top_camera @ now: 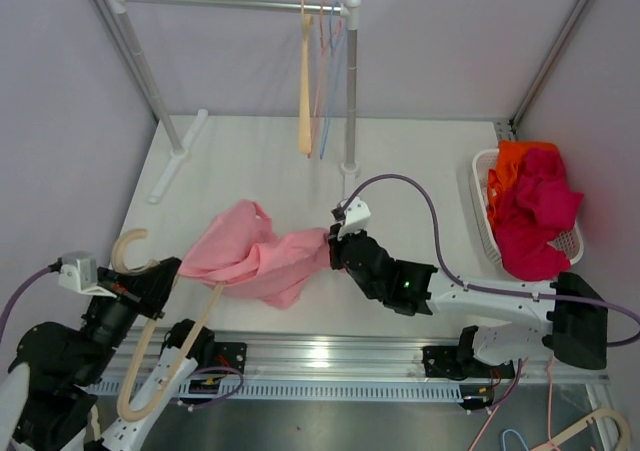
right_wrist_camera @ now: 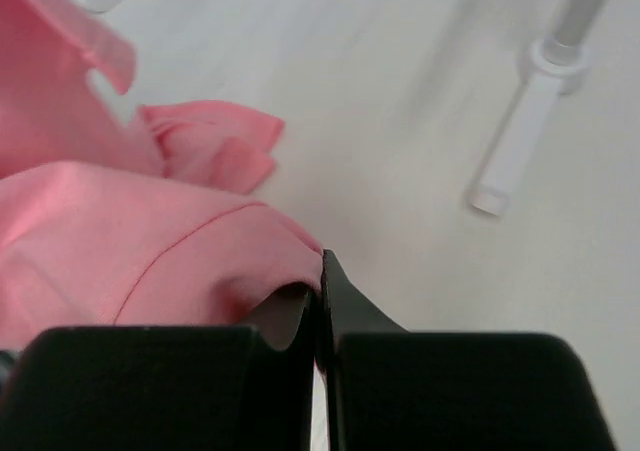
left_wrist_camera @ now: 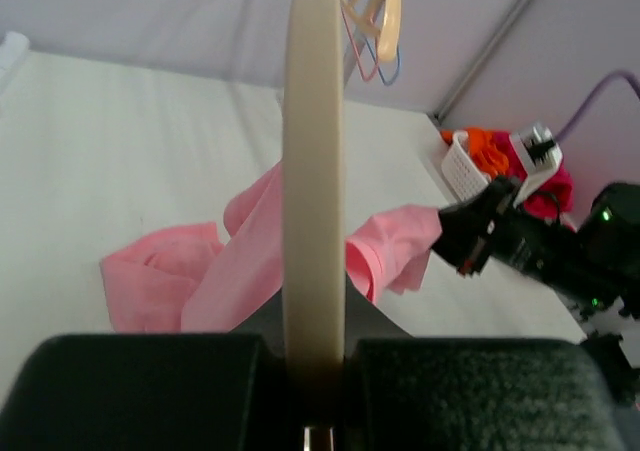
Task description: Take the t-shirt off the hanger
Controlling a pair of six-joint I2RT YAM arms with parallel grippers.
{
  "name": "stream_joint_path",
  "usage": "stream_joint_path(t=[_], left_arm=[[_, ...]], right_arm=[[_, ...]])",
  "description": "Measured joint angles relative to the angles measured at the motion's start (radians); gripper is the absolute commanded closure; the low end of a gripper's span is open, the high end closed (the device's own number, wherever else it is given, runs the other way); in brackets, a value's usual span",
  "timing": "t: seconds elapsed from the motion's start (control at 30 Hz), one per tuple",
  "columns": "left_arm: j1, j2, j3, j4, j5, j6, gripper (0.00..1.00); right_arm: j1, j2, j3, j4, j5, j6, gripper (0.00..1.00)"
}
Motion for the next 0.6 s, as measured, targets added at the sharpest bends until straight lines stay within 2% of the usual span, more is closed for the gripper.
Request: stream_joint_path(t=[0.17, 0.3, 0.5, 0.6], left_arm=[[-0.001, -0.009, -0.089, -0.009, 0.173, 0.003, 1.00], [-0.001, -0.059, -0.205, 0.002, 0.309, -0.003, 1.00], [-0.001, -0.079, -0.208, 0.080, 0.551, -0.002, 0.99], [-0.001, -0.069, -0.219, 0.137, 0.650, -0.003, 0.99]], right_arm=[[-0.101, -0.077, -0.046, -0.113, 0.077, 0.065, 1.00], [-0.243, -0.189, -0.069, -0.209, 0.105, 0.120, 1.00], [-0.496, -0.350, -0.162, -0.325, 0.123, 0.235, 1.00], [-0.531, -0.423, -0.202, -0.363, 0.118, 0.257, 1.00]])
